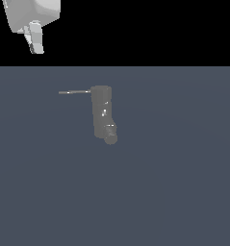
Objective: Turn on the faucet by rotating a designated handle.
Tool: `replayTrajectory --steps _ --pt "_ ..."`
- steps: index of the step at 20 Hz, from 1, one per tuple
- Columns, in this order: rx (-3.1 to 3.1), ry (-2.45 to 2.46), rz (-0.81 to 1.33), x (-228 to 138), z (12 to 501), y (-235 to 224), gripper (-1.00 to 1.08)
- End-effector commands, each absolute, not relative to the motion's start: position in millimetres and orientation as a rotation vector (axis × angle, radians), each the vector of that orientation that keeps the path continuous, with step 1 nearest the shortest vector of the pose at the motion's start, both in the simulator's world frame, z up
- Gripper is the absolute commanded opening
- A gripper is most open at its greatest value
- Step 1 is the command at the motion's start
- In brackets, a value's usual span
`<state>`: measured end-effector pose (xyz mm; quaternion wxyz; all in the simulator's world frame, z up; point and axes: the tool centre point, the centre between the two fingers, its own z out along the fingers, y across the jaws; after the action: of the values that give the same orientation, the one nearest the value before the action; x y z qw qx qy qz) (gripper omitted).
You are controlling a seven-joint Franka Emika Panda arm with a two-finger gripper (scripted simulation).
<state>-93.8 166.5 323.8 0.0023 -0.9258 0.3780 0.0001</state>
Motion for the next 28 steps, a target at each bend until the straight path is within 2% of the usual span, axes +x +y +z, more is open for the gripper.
replayTrajectory --steps 1,15,28 --pt "-2.876 1.25 0.001 -80.3 313.9 172.4 -1.0" --pt "-2.698 1.602 0.0 0.8 257.1 190.8 -1.0" --pt "-2.522 1.875 -0.003 70.2 211.7 188.7 -1.0"
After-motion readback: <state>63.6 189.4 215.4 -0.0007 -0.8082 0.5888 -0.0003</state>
